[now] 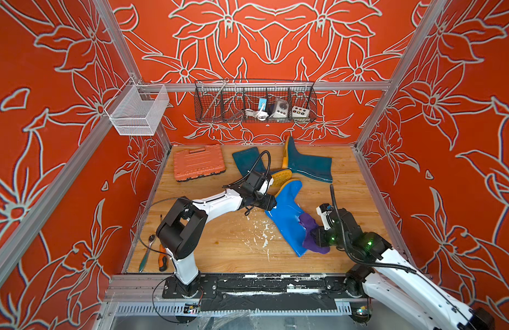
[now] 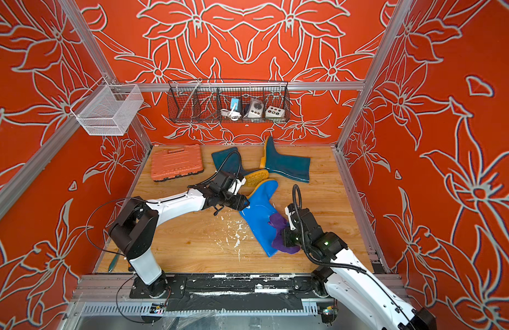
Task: Wipe the rubber boots with a cloth
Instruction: Adjust the rubber boot at the center of the board.
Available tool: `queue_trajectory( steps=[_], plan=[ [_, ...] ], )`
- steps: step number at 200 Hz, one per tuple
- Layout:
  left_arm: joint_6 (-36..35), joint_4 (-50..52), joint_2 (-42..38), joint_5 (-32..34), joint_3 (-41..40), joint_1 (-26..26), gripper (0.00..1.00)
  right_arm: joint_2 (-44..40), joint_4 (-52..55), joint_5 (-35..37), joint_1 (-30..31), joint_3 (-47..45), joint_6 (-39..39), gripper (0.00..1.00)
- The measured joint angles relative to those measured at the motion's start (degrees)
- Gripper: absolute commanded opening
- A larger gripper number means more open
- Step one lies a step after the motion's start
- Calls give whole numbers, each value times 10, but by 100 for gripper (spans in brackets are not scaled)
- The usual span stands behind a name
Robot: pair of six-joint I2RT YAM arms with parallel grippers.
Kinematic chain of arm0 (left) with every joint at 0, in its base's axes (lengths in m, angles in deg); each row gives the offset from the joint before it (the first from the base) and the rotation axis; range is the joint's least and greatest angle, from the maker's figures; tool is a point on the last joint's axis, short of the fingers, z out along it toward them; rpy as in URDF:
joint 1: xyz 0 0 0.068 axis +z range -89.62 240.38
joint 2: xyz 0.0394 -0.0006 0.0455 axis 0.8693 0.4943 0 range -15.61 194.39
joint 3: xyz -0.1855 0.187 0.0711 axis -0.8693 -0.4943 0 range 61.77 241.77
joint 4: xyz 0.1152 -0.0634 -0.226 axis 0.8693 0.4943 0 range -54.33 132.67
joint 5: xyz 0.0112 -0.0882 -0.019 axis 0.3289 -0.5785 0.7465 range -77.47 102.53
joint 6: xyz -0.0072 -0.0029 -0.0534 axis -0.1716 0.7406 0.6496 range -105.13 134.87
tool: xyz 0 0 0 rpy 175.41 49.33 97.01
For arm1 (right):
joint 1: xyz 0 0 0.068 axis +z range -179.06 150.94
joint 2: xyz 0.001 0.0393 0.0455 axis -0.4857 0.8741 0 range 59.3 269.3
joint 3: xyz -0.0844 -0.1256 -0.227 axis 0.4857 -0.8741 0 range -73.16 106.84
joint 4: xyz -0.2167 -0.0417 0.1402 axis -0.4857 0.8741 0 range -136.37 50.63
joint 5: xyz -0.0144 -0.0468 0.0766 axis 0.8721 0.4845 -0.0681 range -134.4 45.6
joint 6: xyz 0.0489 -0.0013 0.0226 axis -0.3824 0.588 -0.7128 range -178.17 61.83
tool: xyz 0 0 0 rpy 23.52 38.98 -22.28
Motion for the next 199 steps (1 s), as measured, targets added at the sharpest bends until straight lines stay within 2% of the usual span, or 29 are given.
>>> queue_trajectory(
  steps=[67, 101, 160, 173, 187, 199],
  plan=[
    [-48, 42, -25, 34, -24, -3, 69, -6, 5, 0, 0, 0, 1, 0],
    [-78, 38, -24, 21, -9, -3, 70, 0, 3, 0, 0, 0, 0, 0],
    [-116, 38, 87, -18, 98, -3, 72, 5, 2, -3, 0, 0, 0, 0],
    [-118, 40, 109, -19, 106, -3, 69, 5, 2, -5, 0, 0, 0, 0],
    [-114, 42, 119, -26, 105, -3, 60, 5, 2, -6, 0, 0, 0, 0],
    [-111, 39, 118, -27, 100, -2, 47, 6, 1, -7, 1, 0, 1, 0]
  ],
)
